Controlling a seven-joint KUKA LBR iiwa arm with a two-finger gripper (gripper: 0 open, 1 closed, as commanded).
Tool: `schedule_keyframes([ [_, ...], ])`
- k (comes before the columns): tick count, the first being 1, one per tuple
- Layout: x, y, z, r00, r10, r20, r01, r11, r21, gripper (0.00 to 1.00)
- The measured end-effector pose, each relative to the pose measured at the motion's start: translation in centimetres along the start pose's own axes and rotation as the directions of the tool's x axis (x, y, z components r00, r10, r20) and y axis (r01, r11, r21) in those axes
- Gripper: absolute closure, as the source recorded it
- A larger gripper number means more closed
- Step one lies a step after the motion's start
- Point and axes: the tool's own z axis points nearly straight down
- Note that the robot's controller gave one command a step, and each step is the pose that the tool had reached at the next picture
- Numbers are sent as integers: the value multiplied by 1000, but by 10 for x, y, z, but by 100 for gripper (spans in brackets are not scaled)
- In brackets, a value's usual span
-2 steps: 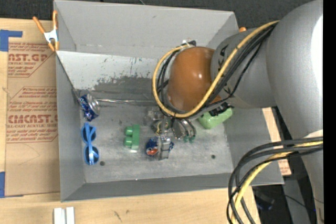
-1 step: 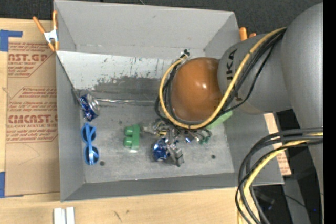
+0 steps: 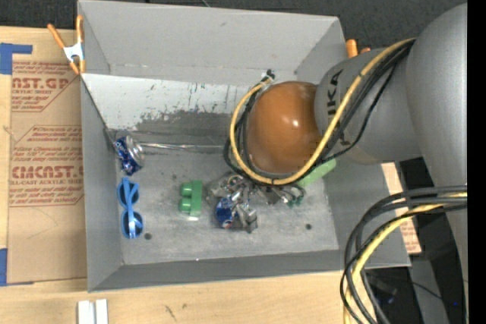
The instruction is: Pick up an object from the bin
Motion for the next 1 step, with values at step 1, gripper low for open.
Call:
schedule_keyframes([
  [1, 17, 15, -118, 1000, -5, 1, 5, 1000, 4, 100],
])
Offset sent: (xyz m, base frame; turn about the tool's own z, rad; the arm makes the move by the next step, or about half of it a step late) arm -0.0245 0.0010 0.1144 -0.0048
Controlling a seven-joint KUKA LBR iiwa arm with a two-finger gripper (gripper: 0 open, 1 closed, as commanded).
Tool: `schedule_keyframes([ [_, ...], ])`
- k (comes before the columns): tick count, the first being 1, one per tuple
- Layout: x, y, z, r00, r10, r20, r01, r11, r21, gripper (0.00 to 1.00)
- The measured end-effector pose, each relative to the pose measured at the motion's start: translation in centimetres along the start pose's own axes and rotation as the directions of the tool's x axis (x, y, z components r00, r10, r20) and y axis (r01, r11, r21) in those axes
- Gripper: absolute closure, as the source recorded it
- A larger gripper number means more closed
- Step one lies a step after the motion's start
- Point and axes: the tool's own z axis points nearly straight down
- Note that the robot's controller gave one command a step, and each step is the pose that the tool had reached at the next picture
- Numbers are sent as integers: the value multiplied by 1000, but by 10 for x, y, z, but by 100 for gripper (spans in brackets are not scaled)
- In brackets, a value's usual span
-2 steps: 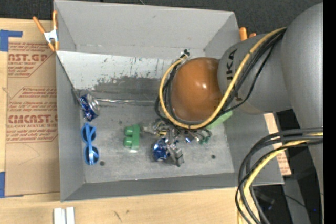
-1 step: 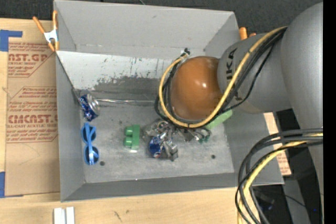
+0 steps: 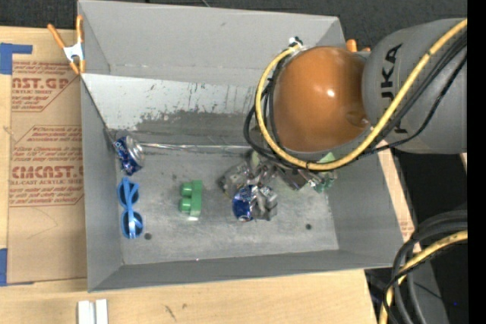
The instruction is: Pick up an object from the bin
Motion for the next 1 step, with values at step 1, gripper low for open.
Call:
schedule_keyframes([
  [1, -12, -1, -84, 808, -589, 0, 589, 808, -3, 100],
])
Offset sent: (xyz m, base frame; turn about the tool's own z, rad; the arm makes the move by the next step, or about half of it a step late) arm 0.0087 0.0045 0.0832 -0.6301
